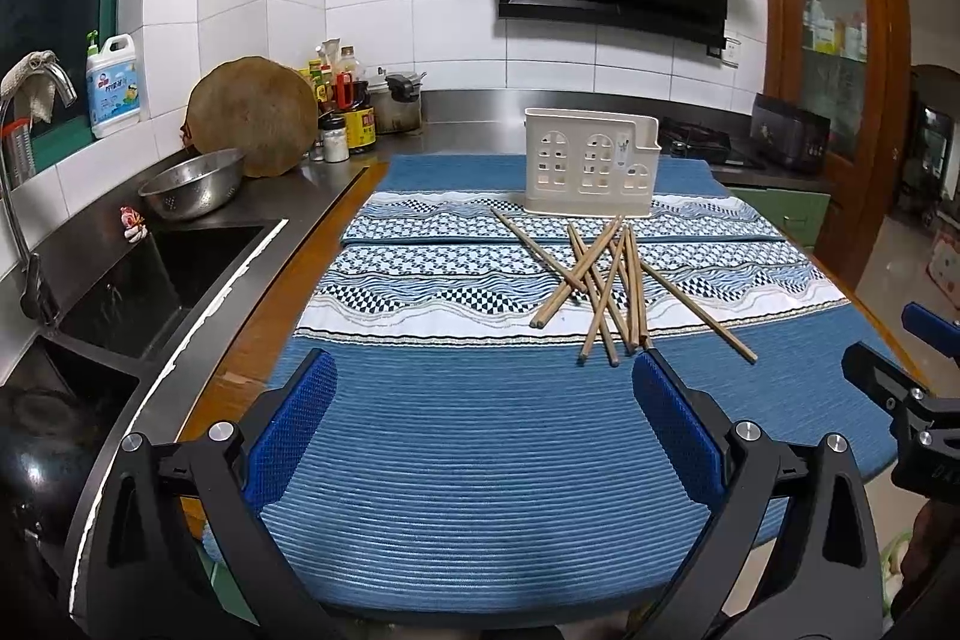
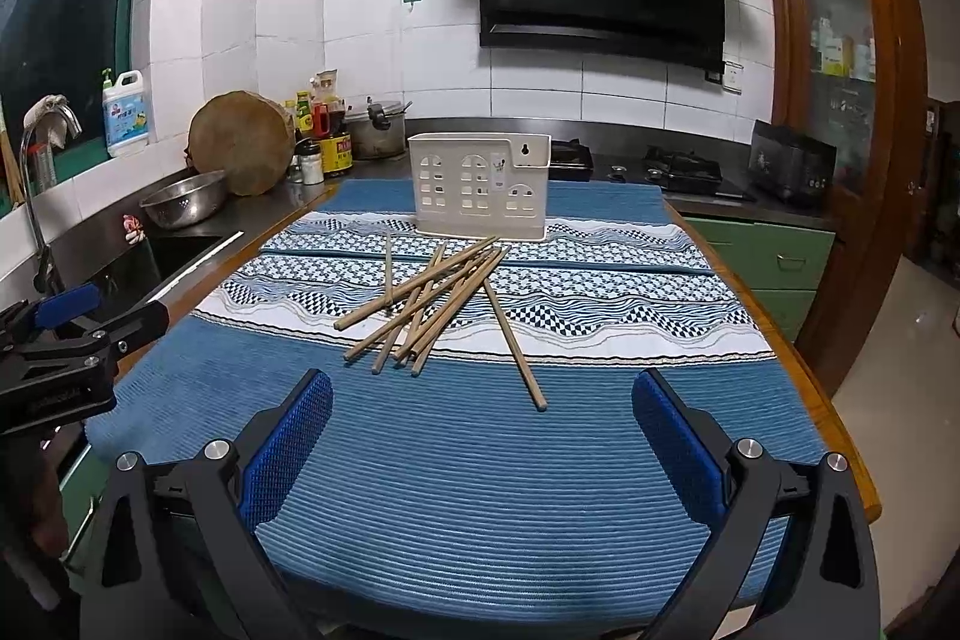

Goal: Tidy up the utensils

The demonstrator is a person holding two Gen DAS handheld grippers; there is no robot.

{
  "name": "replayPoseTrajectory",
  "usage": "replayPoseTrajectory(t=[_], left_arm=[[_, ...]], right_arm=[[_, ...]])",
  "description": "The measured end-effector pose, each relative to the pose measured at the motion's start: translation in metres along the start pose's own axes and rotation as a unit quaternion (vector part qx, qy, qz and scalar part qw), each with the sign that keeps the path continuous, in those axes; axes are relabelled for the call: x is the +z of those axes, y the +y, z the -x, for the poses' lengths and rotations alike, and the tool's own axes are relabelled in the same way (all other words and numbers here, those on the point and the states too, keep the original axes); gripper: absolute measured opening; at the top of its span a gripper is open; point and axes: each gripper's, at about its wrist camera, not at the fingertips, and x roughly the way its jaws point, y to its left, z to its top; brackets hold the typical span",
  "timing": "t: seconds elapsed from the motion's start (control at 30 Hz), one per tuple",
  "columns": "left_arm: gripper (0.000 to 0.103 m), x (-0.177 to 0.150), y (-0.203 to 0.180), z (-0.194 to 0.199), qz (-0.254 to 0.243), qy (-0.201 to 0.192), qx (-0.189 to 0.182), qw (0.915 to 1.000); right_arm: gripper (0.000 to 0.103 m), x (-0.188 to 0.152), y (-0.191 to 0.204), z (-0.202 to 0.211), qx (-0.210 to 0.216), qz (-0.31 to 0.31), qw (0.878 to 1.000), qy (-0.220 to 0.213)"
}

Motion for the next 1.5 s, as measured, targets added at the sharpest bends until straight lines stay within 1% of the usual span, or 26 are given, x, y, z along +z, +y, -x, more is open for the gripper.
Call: replayPoseTrajectory(t=[0.47, 0.57, 0.67, 0.77, 0.87, 1.17, 1.3, 1.5], left_arm=[[0.098, 0.006, 0.002, -0.007, 0.006, 0.002, -0.004, 1.0000], [0.098, 0.008, 0.003, -0.011, 0.006, 0.002, 0.001, 1.0000], [0.098, 0.010, 0.002, -0.015, -0.001, -0.002, 0.017, 0.9998], [0.098, 0.012, 0.003, -0.019, -0.003, -0.002, 0.022, 0.9998], [0.098, 0.015, 0.006, -0.027, 0.000, 0.005, 0.013, 0.9999], [0.098, 0.029, 0.005, -0.070, -0.001, 0.037, 0.010, 0.9993], [0.098, 0.037, 0.005, -0.092, 0.019, 0.056, -0.002, 0.9982], [0.098, 0.051, -0.004, -0.127, 0.029, 0.078, 0.000, 0.9965]], right_arm=[[0.097, 0.002, -0.002, -0.007, 0.002, 0.002, 1.000, 0.004], [0.097, 0.004, -0.003, -0.011, 0.002, 0.002, 1.000, 0.005], [0.097, 0.005, -0.004, -0.016, 0.003, 0.002, 1.000, 0.008], [0.097, 0.006, -0.005, -0.025, 0.006, -0.001, 1.000, 0.016], [0.097, 0.007, -0.005, -0.035, 0.006, -0.001, 1.000, 0.025], [0.097, 0.015, -0.008, -0.070, 0.006, 0.005, 0.999, 0.050], [0.097, 0.018, -0.012, -0.085, 0.004, 0.005, 0.998, 0.060], [0.097, 0.023, -0.020, -0.107, 0.001, 0.005, 0.997, 0.072]])
